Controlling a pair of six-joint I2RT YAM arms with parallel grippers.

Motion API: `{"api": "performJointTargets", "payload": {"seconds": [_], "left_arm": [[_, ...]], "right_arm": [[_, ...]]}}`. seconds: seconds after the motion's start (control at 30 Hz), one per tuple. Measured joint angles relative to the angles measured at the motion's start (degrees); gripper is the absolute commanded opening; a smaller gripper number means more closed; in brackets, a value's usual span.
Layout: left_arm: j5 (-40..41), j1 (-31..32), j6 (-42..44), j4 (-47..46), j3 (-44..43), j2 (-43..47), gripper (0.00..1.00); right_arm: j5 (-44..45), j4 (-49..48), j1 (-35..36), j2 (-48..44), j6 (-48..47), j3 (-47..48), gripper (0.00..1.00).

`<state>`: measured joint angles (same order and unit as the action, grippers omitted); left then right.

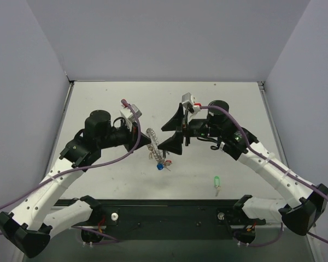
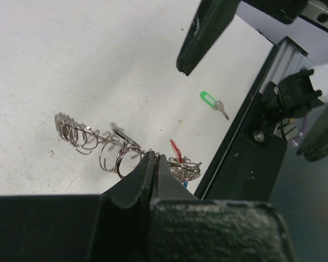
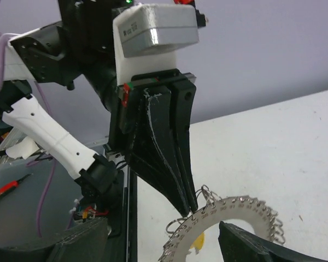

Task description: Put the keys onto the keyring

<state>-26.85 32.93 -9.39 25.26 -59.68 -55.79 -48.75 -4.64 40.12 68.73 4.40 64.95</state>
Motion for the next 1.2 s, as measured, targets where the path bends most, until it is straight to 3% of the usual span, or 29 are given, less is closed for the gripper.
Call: {"api": "performJointTargets", "payload": {"seconds": [0.13, 0.27, 0.33, 0.43, 0.77, 1.2], "left_arm": [[-6.51, -0.02, 2.95, 1.97, -1.99, -0.39, 0.0], [-9.88, -0.02, 3.76, 2.97, -3.82, -0.61, 0.0], [-9.84, -0.07, 3.76, 3.52, -5.53, -1.22, 0.0], [-8.72, -0.15, 4.02, 6.34, -9.94, -3.61, 0.0], [-6.71, -0.37, 5.7, 18.12, -20.22, -10.99, 0.0], [-5.03, -0.04, 7.13, 26.03, -27.36, -15.76, 0.0]], "right_arm": [[-2.47, -2.21, -0.13, -1.36, -0.22, -0.04, 0.71], [-4.2, -2.32, -0.35, -1.36, 0.0, -0.26, 0.75], [-4.28, -2.34, -0.35, -1.36, 0.02, -0.48, 0.81], [-4.0, -1.44, -0.35, -1.51, -0.5, -0.79, 0.83], [-3.5, 1.36, -0.33, -0.7, -2.03, -1.07, 0.84], [-0.42, 1.79, 0.96, 3.61, -1.88, -1.11, 0.84]]}}
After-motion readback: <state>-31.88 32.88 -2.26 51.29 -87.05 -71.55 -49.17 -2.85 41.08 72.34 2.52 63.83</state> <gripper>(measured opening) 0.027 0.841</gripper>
